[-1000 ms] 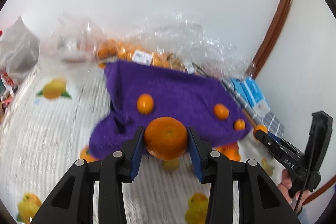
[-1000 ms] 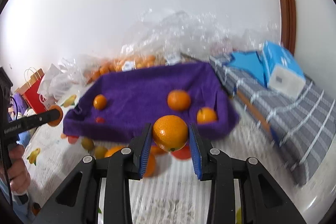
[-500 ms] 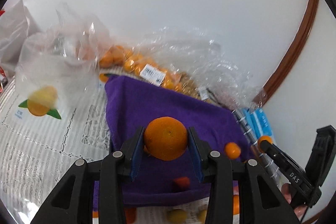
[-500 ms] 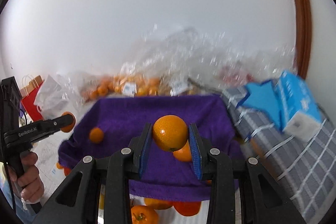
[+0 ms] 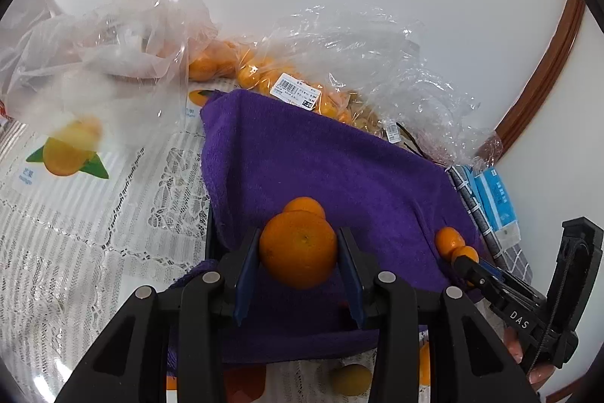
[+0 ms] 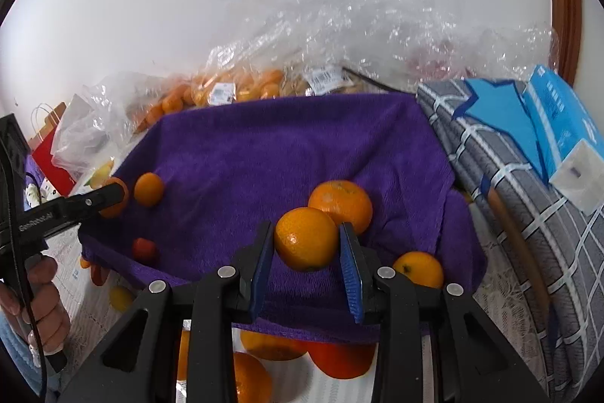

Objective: Organize fruits
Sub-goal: 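Carry both oranges onto the purple towel and open both tools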

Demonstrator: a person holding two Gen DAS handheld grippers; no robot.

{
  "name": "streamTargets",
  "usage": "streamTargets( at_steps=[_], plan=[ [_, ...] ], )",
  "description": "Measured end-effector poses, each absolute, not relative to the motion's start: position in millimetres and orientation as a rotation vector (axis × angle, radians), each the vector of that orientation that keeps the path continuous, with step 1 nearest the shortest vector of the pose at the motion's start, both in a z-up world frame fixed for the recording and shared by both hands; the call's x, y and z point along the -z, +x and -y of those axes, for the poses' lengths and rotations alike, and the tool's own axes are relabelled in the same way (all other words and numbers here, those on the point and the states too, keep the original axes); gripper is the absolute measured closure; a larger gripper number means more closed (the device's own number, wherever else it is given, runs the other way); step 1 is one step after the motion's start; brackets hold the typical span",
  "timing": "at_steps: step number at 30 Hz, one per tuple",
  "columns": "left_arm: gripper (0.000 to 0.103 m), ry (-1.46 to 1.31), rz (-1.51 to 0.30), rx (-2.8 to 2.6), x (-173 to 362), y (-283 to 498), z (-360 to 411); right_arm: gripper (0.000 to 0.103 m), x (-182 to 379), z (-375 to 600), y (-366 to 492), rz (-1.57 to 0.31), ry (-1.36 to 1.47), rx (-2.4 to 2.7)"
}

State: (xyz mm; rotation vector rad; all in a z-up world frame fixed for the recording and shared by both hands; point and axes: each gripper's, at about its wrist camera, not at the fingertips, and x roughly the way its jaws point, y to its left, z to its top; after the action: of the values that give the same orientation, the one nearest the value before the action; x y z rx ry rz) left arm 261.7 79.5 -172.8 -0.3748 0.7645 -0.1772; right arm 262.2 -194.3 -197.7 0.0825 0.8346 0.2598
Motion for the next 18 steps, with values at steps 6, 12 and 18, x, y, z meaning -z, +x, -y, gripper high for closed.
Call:
streamTargets(
  at_steps=[6, 12, 18],
  plan=[
    [0.065, -0.337, -0.769, 0.182, 173, 261, -74, 0.068, 205, 191, 262, -0.861, 0.070, -0.245],
    [0.065, -0.300, -0.774, 0.172, 174, 262, -68, 0.068, 201, 188, 259, -0.827, 0.042, -0.225],
    [0.065, -0.254, -0.781, 0.159, 175, 262, -62, 0.067, 195, 192, 253, -0.778, 0.025, -0.164]
  ],
)
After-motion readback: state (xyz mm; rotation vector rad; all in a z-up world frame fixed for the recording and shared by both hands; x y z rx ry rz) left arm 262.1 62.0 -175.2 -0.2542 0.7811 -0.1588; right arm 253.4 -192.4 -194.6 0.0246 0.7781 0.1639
